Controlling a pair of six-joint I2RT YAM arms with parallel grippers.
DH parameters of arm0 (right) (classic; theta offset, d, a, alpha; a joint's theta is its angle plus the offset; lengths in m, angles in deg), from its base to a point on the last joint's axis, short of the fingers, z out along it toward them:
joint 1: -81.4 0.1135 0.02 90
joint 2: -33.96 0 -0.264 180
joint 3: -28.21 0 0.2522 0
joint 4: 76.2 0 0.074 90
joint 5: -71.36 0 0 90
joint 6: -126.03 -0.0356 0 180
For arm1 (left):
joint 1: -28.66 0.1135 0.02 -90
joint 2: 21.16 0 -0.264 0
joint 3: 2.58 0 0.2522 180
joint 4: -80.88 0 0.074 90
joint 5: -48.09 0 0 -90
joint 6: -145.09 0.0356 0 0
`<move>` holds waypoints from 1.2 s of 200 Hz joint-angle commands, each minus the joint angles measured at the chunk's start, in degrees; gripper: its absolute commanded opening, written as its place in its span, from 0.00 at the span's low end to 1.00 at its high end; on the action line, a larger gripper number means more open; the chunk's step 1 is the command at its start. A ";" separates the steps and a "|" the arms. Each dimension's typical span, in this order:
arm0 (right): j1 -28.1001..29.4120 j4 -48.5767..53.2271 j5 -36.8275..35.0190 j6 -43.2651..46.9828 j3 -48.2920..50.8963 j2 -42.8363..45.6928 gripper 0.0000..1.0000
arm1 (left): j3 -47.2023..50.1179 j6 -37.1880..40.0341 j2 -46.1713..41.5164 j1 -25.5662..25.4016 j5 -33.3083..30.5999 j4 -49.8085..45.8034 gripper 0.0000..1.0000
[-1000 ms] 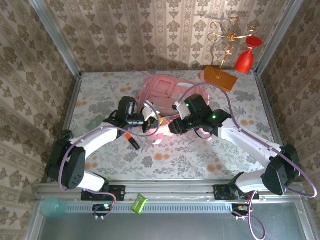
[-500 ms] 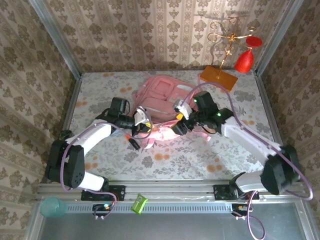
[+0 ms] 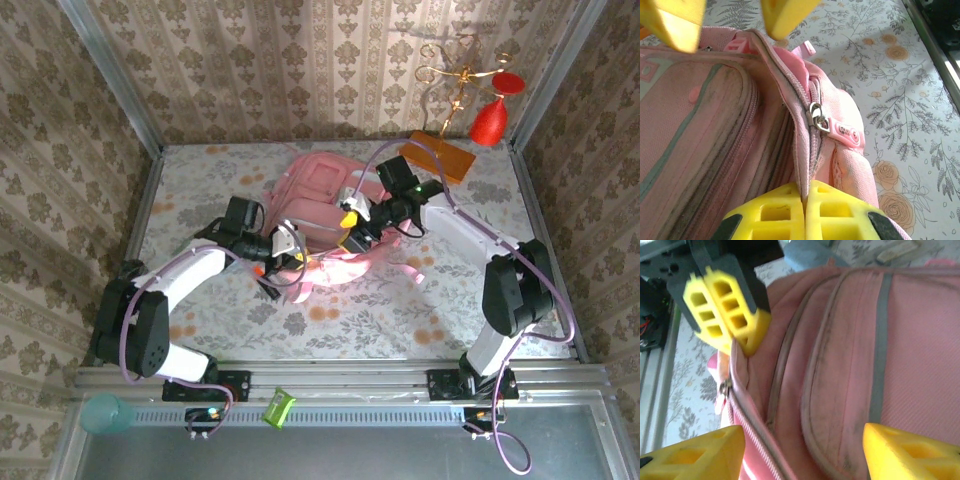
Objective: Pack books, pencil case, and school supplies into a backpack
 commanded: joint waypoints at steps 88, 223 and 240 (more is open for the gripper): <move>-0.73 7.72 5.42 6.46 -0.11 -5.73 0.63 | -2.88 1.95 -2.00 -0.83 1.45 0.08 0.00; 2.43 -8.32 -10.83 1.85 11.12 4.65 0.08 | -1.57 -5.20 -3.66 -1.15 -1.27 6.58 0.00; 4.70 -16.58 -19.39 1.25 14.78 8.74 0.01 | -1.47 -3.87 -4.05 -1.31 -0.41 3.98 0.00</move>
